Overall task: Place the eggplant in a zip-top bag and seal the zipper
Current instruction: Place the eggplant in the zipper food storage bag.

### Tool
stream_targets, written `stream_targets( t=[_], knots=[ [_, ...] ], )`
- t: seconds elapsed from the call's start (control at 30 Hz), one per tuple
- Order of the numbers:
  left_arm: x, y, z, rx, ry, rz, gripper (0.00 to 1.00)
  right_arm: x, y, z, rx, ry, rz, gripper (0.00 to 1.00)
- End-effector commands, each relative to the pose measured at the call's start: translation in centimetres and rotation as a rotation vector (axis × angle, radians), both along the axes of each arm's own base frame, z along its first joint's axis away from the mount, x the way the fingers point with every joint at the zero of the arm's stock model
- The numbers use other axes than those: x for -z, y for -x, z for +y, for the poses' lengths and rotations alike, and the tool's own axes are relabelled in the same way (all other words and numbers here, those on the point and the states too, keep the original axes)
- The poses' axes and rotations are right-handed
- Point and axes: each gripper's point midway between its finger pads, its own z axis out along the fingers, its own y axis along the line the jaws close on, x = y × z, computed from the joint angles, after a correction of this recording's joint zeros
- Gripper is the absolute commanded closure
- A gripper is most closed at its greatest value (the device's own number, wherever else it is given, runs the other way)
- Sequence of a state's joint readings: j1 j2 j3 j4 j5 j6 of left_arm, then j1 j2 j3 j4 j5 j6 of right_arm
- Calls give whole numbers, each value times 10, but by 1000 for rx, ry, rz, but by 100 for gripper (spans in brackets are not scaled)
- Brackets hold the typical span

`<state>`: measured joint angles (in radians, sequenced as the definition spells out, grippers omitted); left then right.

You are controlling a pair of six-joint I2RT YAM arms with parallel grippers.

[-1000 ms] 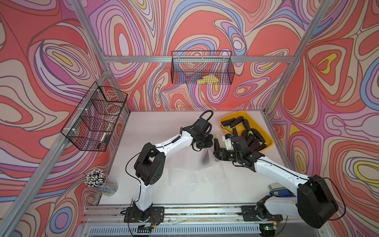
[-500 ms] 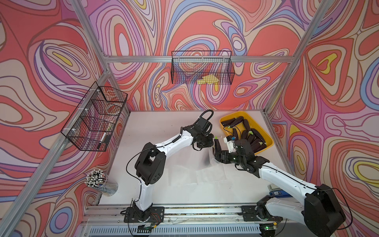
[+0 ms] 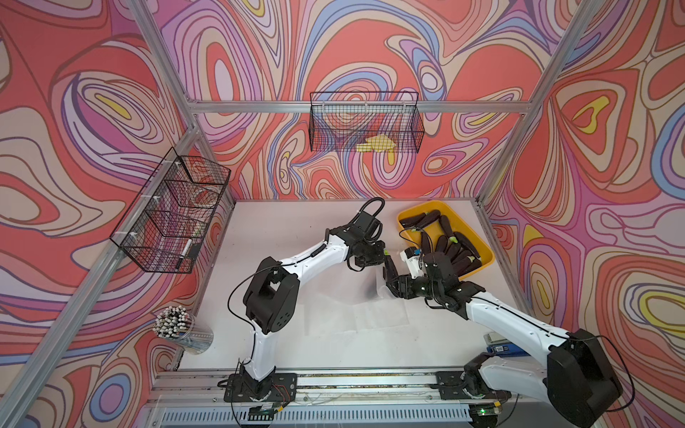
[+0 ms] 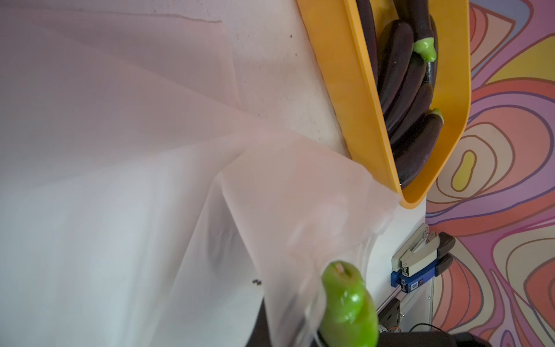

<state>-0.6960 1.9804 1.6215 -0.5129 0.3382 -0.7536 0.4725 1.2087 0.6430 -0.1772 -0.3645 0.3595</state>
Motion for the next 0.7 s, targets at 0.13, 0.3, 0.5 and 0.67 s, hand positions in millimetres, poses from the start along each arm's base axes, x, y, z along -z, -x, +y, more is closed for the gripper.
stream_targets(
  t=[0.13, 0.3, 0.5, 0.67],
  knots=[
    [0, -9, -4, 14, 4, 2, 100, -20, 4, 7, -48, -60, -72, 62],
    [-3, -11, -3, 16, 5, -9, 100, -16, 3, 5, -39, -46, -70, 62],
    [-9, -13, 3, -1, 18, -20, 100, -2, 2, 3, -25, -10, -5, 63],
    [-21, -16, 9, -16, 14, -65, 100, 16, 0, 2, 9, 12, 79, 64]
  ],
)
